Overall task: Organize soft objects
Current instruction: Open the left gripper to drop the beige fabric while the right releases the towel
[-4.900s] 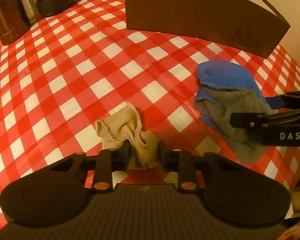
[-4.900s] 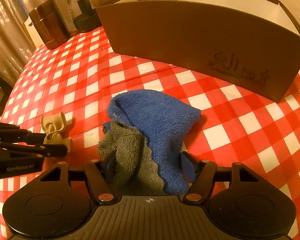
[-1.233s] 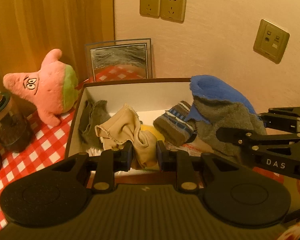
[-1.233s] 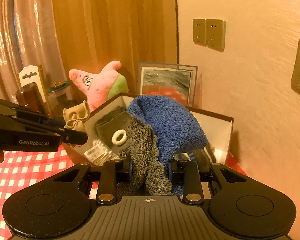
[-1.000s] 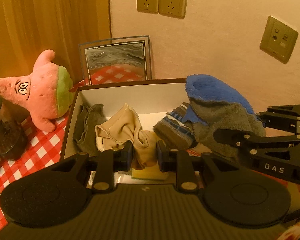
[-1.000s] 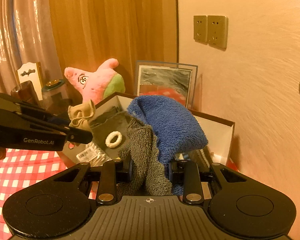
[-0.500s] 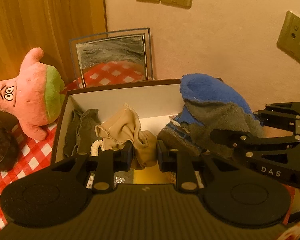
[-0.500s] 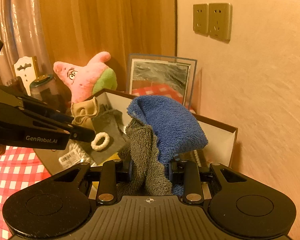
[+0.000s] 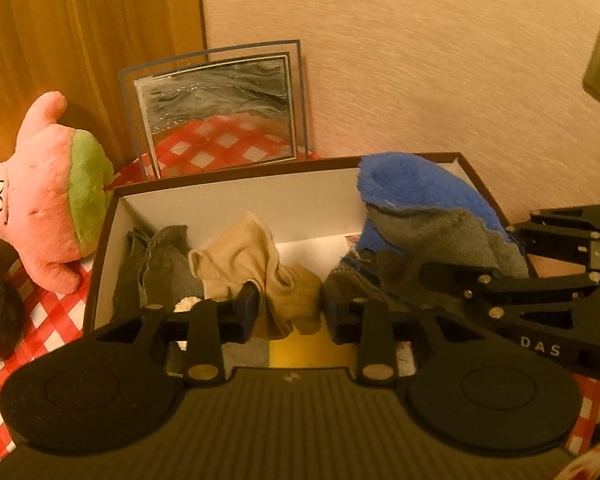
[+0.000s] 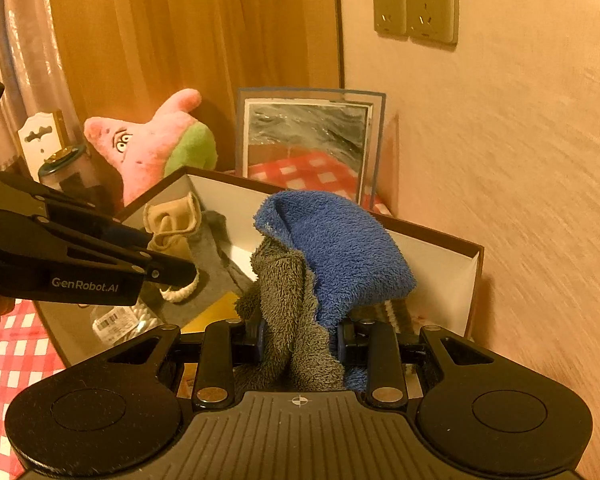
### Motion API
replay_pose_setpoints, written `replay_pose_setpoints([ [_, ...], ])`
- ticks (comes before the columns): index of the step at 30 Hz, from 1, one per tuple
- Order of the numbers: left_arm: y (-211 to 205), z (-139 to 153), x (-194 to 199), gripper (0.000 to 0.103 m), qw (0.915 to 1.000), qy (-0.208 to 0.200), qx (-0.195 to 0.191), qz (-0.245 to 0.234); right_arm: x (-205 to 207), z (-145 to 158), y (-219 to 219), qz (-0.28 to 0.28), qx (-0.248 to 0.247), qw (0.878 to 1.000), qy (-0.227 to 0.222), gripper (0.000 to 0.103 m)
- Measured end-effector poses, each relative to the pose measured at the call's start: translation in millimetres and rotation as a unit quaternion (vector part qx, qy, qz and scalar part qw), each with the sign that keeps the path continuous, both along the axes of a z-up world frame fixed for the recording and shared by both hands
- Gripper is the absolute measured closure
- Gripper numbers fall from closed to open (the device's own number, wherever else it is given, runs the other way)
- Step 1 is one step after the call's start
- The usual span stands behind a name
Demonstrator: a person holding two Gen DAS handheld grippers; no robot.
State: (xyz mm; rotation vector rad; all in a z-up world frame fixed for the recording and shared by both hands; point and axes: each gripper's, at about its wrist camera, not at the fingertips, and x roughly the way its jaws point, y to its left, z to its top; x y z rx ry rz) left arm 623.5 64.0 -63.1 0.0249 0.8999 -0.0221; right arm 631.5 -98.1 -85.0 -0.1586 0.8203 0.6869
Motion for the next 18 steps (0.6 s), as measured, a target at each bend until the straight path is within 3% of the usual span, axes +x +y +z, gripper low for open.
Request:
replay_pose_setpoints([
  [5, 3.6, 1.7, 2.5, 0.05, 0.9998, -0.015, 0.01, 0.002, 4.0, -2.7, -1.7, -0.002, -0.001, 1.0, 0.005, 0.072],
  [18, 27.3, -2.5, -1.4, 0.05, 0.9993, 0.003, -0.007, 0.036, 6.1, -4.0, 0.4, 0.002, 0.0, 1.0, 0.008, 0.071],
])
